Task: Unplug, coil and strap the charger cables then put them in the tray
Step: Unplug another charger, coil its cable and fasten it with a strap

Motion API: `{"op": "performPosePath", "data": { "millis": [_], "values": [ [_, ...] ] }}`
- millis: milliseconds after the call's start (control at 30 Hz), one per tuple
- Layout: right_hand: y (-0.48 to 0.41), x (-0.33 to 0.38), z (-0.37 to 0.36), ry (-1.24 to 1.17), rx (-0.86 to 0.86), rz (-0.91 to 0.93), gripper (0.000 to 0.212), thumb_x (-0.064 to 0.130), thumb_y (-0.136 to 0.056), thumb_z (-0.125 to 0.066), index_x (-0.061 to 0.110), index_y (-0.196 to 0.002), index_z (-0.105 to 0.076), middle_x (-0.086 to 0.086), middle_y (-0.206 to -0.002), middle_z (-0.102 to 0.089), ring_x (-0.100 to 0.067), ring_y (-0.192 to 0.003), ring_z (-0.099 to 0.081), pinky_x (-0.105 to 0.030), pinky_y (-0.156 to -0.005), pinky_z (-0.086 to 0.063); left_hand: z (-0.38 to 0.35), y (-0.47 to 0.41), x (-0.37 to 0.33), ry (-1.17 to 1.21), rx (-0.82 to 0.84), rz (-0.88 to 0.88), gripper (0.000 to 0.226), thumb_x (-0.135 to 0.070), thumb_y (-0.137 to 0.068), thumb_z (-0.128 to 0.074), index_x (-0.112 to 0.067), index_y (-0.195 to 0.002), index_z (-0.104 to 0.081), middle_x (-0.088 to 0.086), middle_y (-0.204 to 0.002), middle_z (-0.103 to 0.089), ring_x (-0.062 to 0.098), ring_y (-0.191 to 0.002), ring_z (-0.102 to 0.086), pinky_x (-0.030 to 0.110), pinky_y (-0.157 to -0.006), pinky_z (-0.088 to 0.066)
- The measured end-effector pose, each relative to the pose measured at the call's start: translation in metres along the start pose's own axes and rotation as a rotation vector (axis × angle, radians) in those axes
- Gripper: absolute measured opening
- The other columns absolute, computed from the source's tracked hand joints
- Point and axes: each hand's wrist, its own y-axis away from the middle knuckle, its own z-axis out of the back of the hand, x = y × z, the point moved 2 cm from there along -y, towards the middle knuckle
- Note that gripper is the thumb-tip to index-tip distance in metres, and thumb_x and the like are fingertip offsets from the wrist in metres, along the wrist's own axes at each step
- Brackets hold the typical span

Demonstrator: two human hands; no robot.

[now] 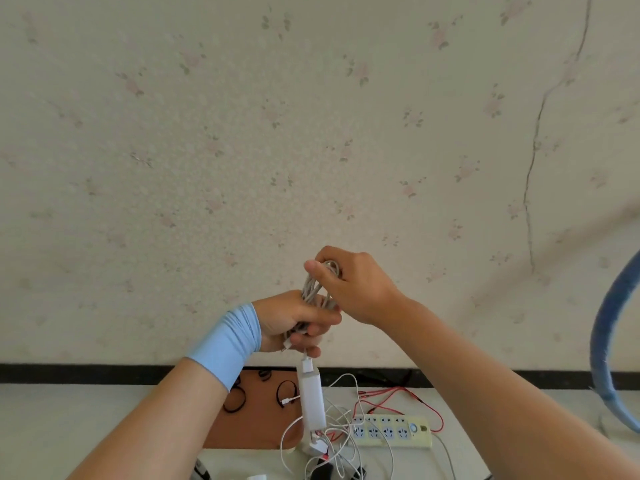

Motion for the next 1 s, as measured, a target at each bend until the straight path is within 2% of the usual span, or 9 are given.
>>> {"op": "performPosePath", "data": {
  "millis": [133,267,367,467,600,667,733,867,1000],
  "values": [
    [-0.012,-0.007,-0.014,-0.07,0.043,-0.177,0.036,0.043,-0.1,-0.056,0.017,-0.077,-0.065,0.008,-0.059,-0.054,-0.002,-0.041,-0.046,-0.014,-0.042,-0.036,0.012,-0.005,0.014,0.055,-0.008,0.043,0.005,-0.015,-0.085,-0.067,-0.014,-0.082,-0.063,0.003,-0.057,-0.046,0.009,-0.036,-0.032,0.03,-0.063,-0.054],
    [-0.022,-0.021,-0.03,-0.044,0.071,-0.292,0.034,0.036,-0.099,-0.055,0.008,-0.082,-0.067,0.003,-0.065,-0.057,-0.01,-0.052,-0.047,-0.019,-0.047,-0.038,0.024,-0.016,0.025,-0.168,-0.255,0.062,0.023,-0.011,-0.085,-0.073,-0.01,-0.103,-0.06,0.006,-0.074,-0.067,0.016,-0.051,-0.058,0.032,-0.067,-0.054],
    [-0.032,-0.03,-0.042,-0.056,0.057,-0.359,0.032,0.032,-0.097,-0.055,0.01,-0.073,-0.058,0.003,-0.057,-0.048,-0.012,-0.048,-0.039,-0.024,-0.048,-0.035,0.034,-0.021,0.029,-0.448,-0.4,0.063,0.023,-0.023,-0.08,-0.077,-0.014,-0.096,-0.063,0.004,-0.073,-0.073,0.016,-0.062,-0.067,0.031,-0.069,-0.052],
    [-0.041,-0.037,-0.058,-0.055,0.075,-0.39,0.031,0.03,-0.095,-0.055,0.011,-0.071,-0.052,0.002,-0.054,-0.041,-0.014,-0.047,-0.034,-0.024,-0.045,-0.031,0.042,-0.025,0.042,-0.399,-0.347,0.122,0.016,-0.021,-0.086,-0.068,-0.006,-0.083,-0.061,0.008,-0.063,-0.066,0.02,-0.058,-0.063,0.046,-0.089,-0.055],
    [-0.047,-0.038,-0.076,0.014,0.061,-0.202,0.027,0.036,-0.1,-0.053,0.014,-0.088,-0.064,0.004,-0.067,-0.058,-0.01,-0.055,-0.05,-0.021,-0.052,-0.039,0.054,-0.024,0.058,-0.018,-0.209,0.139,0.011,-0.009,-0.092,-0.06,-0.008,-0.096,-0.05,0.005,-0.057,-0.034,0.014,-0.043,-0.033,0.045,-0.089,-0.057],
    [-0.05,-0.034,-0.085,0.019,0.028,0.039,0.02,0.039,-0.099,-0.054,0.021,-0.1,-0.065,0.004,-0.082,-0.064,-0.008,-0.067,-0.057,-0.02,-0.061,-0.044,0.062,-0.02,0.062,0.048,-0.183,0.128,0.012,-0.006,-0.094,-0.056,-0.008,-0.085,-0.05,0.003,-0.056,-0.034,0.012,-0.043,-0.031,0.042,-0.085,-0.057],
    [-0.055,-0.033,-0.097,0.06,0.015,0.246,0.025,0.039,-0.096,-0.056,0.018,-0.091,-0.069,0.002,-0.083,-0.066,-0.008,-0.071,-0.057,-0.015,-0.066,-0.043,0.073,-0.015,0.066,0.071,-0.16,0.128,0.025,-0.005,-0.096,-0.051,-0.011,-0.073,-0.047,0.001,-0.053,-0.032,0.011,-0.041,-0.029,0.04,-0.083,-0.057],
    [-0.075,-0.037,-0.127,0.15,0.03,0.222,0.057,0.041,-0.101,-0.054,0.013,-0.052,-0.047,0.001,-0.048,-0.047,-0.015,-0.046,-0.041,-0.024,-0.049,-0.033,0.097,-0.009,0.076,0.032,-0.166,0.182,0.004,-0.003,-0.096,-0.051,-0.004,-0.094,-0.055,0.002,-0.051,-0.035,0.011,-0.039,-0.031,0.037,-0.082,-0.056],
    [-0.094,-0.045,-0.161,0.197,0.054,0.167,0.059,0.036,-0.102,-0.055,0.017,-0.049,-0.038,0.003,-0.043,-0.038,-0.014,-0.042,-0.034,-0.028,-0.049,-0.029,0.117,-0.017,0.096,-0.099,-0.297,0.27,0.016,-0.007,-0.084,-0.073,-0.003,-0.098,-0.066,0.011,-0.078,-0.064,0.015,-0.052,-0.051,0.036,-0.074,-0.057]
  ]
}}
